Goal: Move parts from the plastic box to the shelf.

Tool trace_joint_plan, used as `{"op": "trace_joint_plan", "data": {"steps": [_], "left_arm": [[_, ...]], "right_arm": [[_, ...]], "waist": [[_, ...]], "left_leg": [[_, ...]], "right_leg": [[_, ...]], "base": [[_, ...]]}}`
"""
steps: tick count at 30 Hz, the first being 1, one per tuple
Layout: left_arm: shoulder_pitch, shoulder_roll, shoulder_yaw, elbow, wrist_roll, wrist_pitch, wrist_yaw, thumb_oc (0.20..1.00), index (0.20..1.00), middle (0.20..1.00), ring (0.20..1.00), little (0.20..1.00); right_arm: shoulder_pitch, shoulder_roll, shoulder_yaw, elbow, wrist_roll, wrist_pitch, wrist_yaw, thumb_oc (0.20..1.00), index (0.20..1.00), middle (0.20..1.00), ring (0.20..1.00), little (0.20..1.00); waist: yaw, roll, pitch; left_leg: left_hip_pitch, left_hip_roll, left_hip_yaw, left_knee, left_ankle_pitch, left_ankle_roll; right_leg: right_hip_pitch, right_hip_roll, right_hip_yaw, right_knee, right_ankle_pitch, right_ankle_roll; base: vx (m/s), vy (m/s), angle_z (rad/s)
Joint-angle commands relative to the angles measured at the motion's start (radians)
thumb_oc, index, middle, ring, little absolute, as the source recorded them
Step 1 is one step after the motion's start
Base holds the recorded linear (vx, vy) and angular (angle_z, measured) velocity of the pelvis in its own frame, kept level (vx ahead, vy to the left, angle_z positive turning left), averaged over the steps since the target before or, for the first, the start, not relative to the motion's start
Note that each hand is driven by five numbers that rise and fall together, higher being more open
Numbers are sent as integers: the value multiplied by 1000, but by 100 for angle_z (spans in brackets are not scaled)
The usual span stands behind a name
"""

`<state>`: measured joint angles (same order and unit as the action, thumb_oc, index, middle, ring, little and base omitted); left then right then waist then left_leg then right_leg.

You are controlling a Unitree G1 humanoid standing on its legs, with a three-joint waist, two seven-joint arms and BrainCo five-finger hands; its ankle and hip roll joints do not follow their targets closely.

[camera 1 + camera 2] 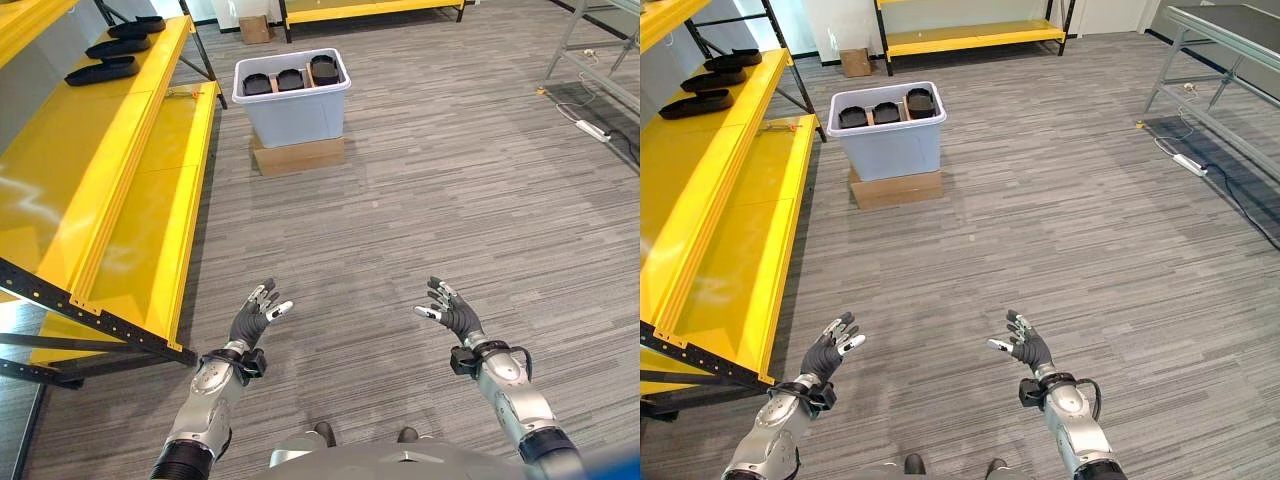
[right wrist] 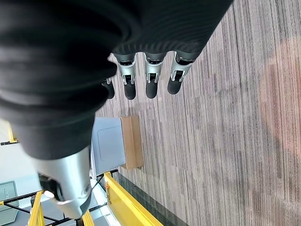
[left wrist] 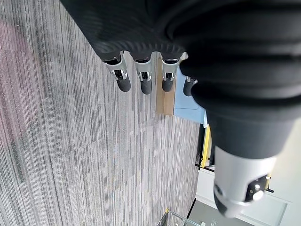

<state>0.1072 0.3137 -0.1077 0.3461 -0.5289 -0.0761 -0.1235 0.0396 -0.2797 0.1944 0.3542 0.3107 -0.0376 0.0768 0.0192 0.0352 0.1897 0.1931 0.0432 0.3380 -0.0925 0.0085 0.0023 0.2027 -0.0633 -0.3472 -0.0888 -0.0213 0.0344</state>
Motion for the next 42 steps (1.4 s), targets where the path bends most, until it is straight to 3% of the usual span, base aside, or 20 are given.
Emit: {"op": "trace_joint_plan", "data": {"steps": [1, 23, 28, 30, 31, 34, 37, 38, 42], "left_arm": [[-37, 3, 18, -25, -39, -34, -9, 1000, 1000, 1000, 1000, 1000], [-40, -1, 13, -11, -38, -26, -8, 1000, 1000, 1000, 1000, 1000], [-71, 3, -1, 0, -48, -1, -109, 1000, 1000, 1000, 1000, 1000], [-85, 6, -6, 6, -45, 5, -115, 1000, 1000, 1000, 1000, 1000], [-101, 9, -10, 20, -42, 5, -124, 1000, 1000, 1000, 1000, 1000], [-113, 6, -14, 23, -35, 13, -131, 1000, 1000, 1000, 1000, 1000], [-113, 6, -14, 23, -35, 13, -131, 1000, 1000, 1000, 1000, 1000], [-114, -3, -20, 9, -81, 39, -119, 1000, 1000, 1000, 1000, 1000], [-132, -8, -29, -5, -102, 49, -79, 1000, 1000, 1000, 1000, 1000]], "right_arm": [[-35, 17, -23, -35, 61, -29, 15, 1000, 1000, 1000, 1000, 1000], [-36, 10, -24, -35, 34, 6, 33, 1000, 1000, 1000, 1000, 1000], [-54, -2, -32, -53, 22, 6, 9, 1000, 1000, 1000, 1000, 1000], [-60, -1, -35, -64, 19, 8, 2, 1000, 1000, 1000, 1000, 1000], [-63, 2, -35, -74, 15, 10, -11, 1000, 1000, 1000, 1000, 1000], [-64, 7, -38, -83, 10, 10, -22, 1000, 1000, 1000, 1000, 1000], [-64, 7, -38, -83, 10, 10, -22, 1000, 1000, 1000, 1000, 1000], [-62, 12, -50, -102, 12, 1, -12, 1000, 1000, 1000, 1000, 1000], [-55, 18, -58, -120, -15, -57, -39, 1000, 1000, 1000, 1000, 1000]], "waist": [[17, -21, -12], [21, -32, -12], [24, -37, -3], [19, -38, 1], [13, -36, 9], [13, -30, 19], [14, -30, 19], [2, -36, 45], [-12, -60, 59]], "left_leg": [[6, 56, 7, 30, -24, -75], [9, 50, -6, 24, -24, -71], [-4, 4, -24, 51, -55, -24], [-6, -23, -21, 50, -66, 2], [-1, -46, -18, 48, -78, 25], [4, -69, -8, 51, -93, 49], [3, -69, -8, 51, -93, 49], [35, -102, -9, 42, -128, 60], [49, -111, -32, 57, -174, 51]], "right_leg": [[-1, -79, -57, 66, -9, 84], [-1, -77, -46, 74, -12, 85], [-27, -102, -30, 190, -53, 97], [-62, -117, -27, 275, -40, 118], [-109, -140, -28, 377, -11, 142], [-186, -207, -55, 542, 37, 166], [-186, -208, -55, 543, 36, 166], [-276, -222, -79, 538, 137, 193], [-282, -206, -69, 267, 230, 208]], "base": [[0, 0, 0], [5, 25, 0], [-18, 338, 3], [-59, 293, -3], [-55, 328, 0], [-26, 211, 3], [27, 53, -4], [133, 86, 0], [184, -99, -12]]}}
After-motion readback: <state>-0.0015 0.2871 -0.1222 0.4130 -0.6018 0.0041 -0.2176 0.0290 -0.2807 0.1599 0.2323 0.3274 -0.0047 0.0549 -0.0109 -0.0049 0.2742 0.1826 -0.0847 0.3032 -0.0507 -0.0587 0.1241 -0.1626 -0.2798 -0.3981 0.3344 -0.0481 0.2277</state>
